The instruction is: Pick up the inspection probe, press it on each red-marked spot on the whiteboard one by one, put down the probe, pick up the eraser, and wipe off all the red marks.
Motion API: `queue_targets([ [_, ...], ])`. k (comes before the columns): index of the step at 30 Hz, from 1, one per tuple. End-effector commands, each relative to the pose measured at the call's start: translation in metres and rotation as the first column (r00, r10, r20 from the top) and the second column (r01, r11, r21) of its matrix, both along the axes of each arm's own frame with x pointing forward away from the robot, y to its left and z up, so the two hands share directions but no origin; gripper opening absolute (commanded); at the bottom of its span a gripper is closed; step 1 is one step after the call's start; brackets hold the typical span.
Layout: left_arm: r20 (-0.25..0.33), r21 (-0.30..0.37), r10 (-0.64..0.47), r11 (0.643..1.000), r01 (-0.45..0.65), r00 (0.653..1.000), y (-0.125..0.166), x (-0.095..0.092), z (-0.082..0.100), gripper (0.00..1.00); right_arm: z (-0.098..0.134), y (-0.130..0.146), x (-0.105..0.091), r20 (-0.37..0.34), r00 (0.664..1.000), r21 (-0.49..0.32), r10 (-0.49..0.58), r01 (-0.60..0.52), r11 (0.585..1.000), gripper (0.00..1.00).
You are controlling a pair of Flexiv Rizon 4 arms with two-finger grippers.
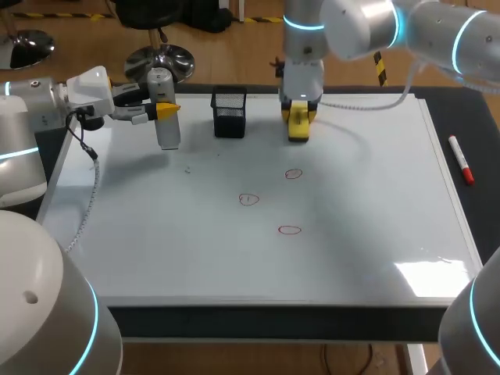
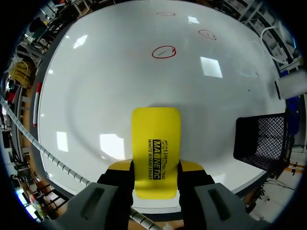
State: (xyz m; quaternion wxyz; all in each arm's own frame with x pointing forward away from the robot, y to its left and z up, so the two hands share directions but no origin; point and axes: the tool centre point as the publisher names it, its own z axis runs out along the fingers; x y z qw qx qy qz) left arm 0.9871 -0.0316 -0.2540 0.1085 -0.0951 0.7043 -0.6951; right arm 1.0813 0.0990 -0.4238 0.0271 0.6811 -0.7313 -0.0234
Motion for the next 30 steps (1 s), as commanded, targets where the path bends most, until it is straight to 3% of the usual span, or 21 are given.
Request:
queue_targets([
  [1,0.002,0.000,0.001,1.000,-0.001,1.000,0.000,0.000,0.001,0.00,0.015,-0.005,-0.003,0.005,1.000,-0.003,0.003,-0.003,1.000,0.00],
  [17,0.002,0.000,0.001,1.000,-0.001,1.000,0.000,0.000,0.001,0.00,0.049,-0.027,-0.009,0.003,1.000,-0.007,-0.003,0.003,1.000,0.00],
  [30,0.002,0.000,0.001,1.000,-0.001,1.000,0.000,0.000,0.001,0.00,0.076,-0.056,-0.015,0.053,0.997,-0.015,-0.060,0.061,0.998,0.00],
])
